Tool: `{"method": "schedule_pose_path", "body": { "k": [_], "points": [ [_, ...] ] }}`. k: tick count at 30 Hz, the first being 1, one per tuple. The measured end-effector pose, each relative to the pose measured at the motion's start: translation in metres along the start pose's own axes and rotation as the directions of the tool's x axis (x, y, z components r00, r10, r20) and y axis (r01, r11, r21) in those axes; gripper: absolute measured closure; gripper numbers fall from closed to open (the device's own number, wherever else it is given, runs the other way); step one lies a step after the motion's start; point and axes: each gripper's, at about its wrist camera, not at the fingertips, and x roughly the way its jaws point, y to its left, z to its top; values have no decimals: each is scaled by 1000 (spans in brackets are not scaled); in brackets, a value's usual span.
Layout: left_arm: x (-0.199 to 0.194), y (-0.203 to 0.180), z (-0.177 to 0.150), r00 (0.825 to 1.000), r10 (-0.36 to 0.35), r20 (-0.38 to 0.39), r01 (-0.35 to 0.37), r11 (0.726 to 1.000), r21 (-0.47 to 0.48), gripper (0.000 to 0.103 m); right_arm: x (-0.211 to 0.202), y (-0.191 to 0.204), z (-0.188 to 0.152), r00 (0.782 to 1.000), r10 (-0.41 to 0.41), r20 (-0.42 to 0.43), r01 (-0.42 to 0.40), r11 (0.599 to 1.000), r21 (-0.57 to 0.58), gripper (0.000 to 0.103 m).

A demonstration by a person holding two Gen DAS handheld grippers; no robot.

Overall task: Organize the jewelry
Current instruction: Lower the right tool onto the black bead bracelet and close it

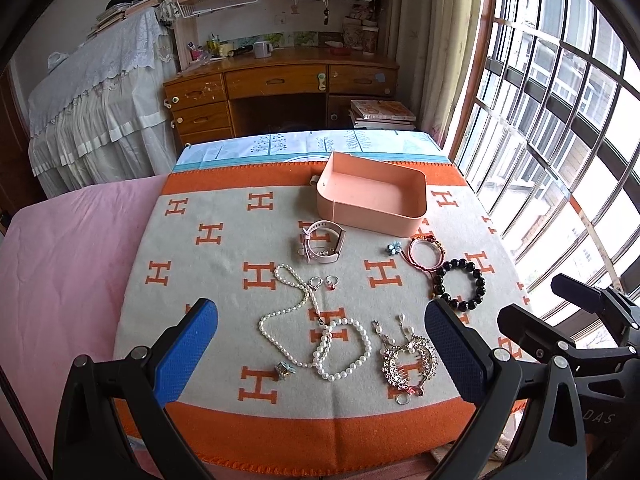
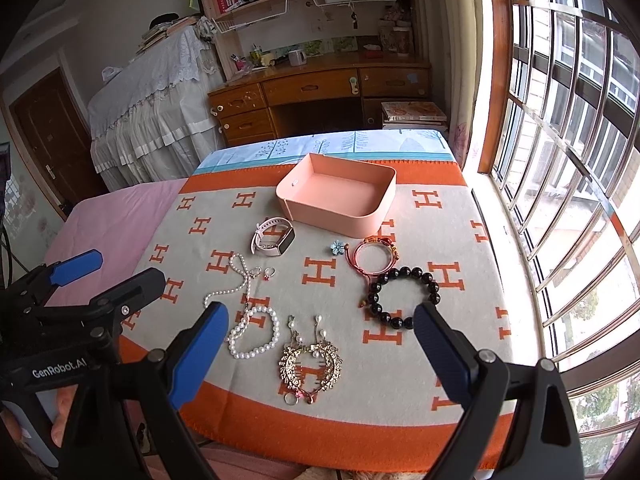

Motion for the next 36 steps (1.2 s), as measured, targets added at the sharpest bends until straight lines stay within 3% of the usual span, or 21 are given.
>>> {"method": "schedule_pose_path", "body": {
  "k": [12,17,23,26,29,36],
  "points": [
    [42,-4,31,999,-4,-36,5,999,36,1,26,-9,12,1000,-31,2,31,999,-14,9],
    [80,11,53,996,24,-83,-22,1000,21,1,41,-22,28,999,-47,5,47,999,-24,9],
    [122,36,78,992,-20,-123,16,999,-31,1,65,-53,55,996,-82,-28,82,997,2,9],
    [143,42,85,984,-17,-176,11,999,-35,1,82,-74,68,995,-77,-67,81,996,48,17],
    [160,42,87,976,47,-215,-49,999,-5,1,102,-96,75,991,-52,-125,66,991,114,21],
    [192,32,80,957,33,-288,-25,999,31,2,148,-121,70,964,-17,-264,69,980,189,37]
  ]
}}
